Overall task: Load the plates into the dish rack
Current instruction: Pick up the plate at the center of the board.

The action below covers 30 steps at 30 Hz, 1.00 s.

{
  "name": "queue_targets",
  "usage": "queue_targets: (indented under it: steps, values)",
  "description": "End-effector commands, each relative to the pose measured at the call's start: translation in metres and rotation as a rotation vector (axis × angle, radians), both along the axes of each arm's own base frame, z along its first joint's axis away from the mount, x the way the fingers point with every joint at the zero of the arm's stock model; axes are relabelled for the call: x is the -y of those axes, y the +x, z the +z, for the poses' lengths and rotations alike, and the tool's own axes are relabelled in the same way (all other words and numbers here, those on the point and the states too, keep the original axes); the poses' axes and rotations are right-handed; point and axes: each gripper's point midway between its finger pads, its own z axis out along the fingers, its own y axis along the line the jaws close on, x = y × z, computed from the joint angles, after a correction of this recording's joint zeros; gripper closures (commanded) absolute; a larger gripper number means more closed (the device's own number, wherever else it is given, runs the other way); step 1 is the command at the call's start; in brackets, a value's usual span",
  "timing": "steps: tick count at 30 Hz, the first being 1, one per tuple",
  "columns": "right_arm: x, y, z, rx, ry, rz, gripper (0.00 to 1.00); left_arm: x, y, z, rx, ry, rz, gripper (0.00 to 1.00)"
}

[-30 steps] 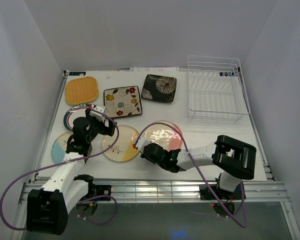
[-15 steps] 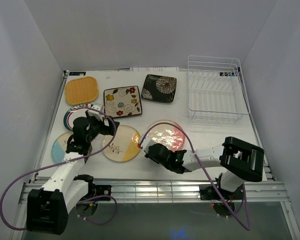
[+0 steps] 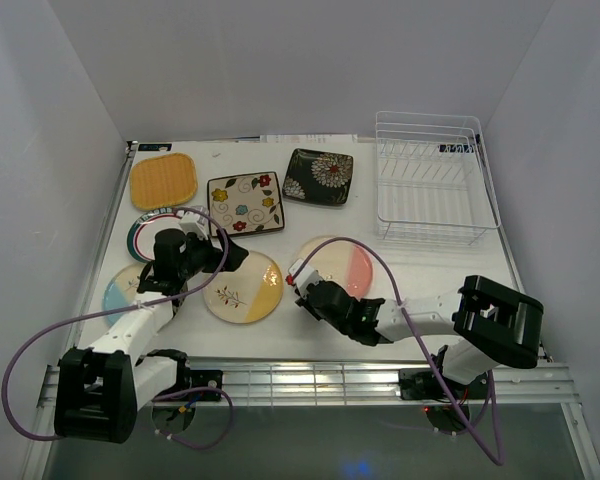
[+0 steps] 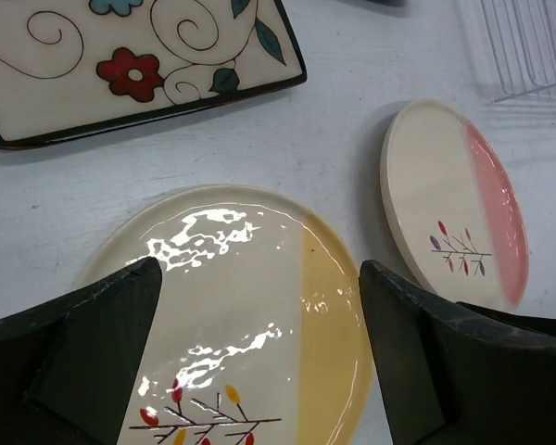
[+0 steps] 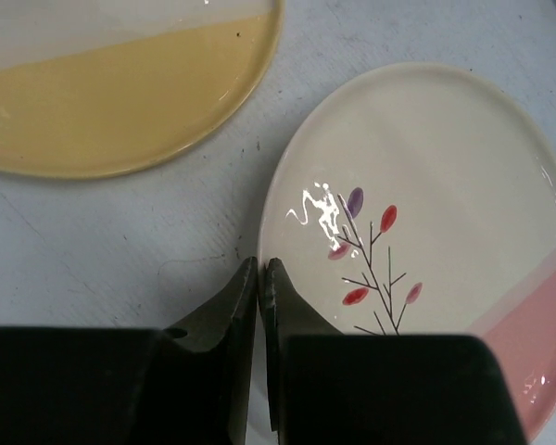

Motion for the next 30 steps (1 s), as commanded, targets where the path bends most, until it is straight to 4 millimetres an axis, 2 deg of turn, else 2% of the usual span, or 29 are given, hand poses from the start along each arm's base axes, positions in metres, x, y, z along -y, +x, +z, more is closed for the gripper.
queue_targets:
  steps: [1,5,10,13,15,20,25,30]
  values:
    - [-0.018,0.011,0.030,0.037,0.166,-0.042,0.92,0.009,0.006,0.018,-0.015,-0.072,-0.008,0.02]
    - [-0.028,0.015,0.037,0.052,0.202,-0.037,0.92,0.017,0.007,0.028,-0.048,-0.147,-0.008,0.02]
    - [-0.036,0.018,0.037,0.058,0.212,-0.037,0.92,0.032,0.008,0.037,-0.109,-0.225,-0.043,0.02]
    - [-0.041,0.019,0.043,0.069,0.235,-0.031,0.92,0.047,0.012,0.037,-0.137,-0.230,-0.073,0.02]
    - [-0.044,0.021,0.047,0.076,0.247,-0.027,0.92,0.063,0.014,0.037,-0.160,-0.222,-0.104,0.03]
    - [-0.045,0.024,0.052,0.090,0.258,-0.040,0.92,0.090,0.020,0.023,-0.222,-0.189,-0.123,0.03]
    - [-0.047,0.026,0.060,0.106,0.291,-0.048,0.92,0.100,0.032,0.002,-0.321,-0.206,-0.110,0.04]
    - [-0.050,0.029,0.067,0.126,0.305,-0.050,0.92,0.114,0.033,-0.012,-0.437,-0.250,-0.129,0.05]
